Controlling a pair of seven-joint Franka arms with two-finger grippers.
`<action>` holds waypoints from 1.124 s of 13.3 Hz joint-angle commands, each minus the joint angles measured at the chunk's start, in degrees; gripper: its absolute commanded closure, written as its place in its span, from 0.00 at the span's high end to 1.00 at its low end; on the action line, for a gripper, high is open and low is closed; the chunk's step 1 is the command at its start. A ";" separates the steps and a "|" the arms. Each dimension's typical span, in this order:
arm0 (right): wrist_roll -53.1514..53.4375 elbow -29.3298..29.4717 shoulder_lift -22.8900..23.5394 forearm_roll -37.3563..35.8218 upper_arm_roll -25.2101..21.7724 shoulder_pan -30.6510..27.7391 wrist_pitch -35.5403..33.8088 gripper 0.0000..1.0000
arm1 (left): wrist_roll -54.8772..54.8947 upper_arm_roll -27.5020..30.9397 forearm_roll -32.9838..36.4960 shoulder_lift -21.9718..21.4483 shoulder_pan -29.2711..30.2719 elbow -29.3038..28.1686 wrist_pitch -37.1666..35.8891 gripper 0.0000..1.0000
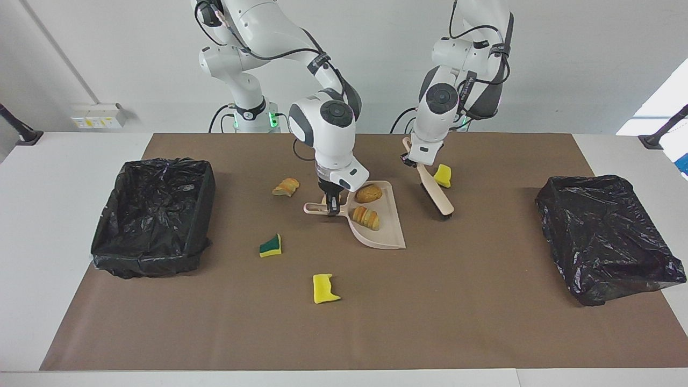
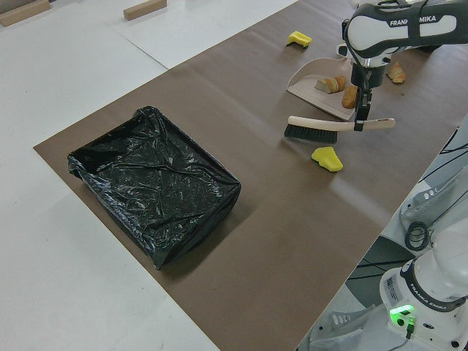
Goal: Sweep and dump trash in bin
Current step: 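Sweep bread and sponge pieces into the dustpan with the left gripper's brush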
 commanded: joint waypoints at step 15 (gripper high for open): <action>-0.40 -2.19 -1.38 0.02 0.57 -0.82 0.13 0.00 | -7.87 -1.04 -2.76 -2.07 0.05 -9.52 16.22 0.00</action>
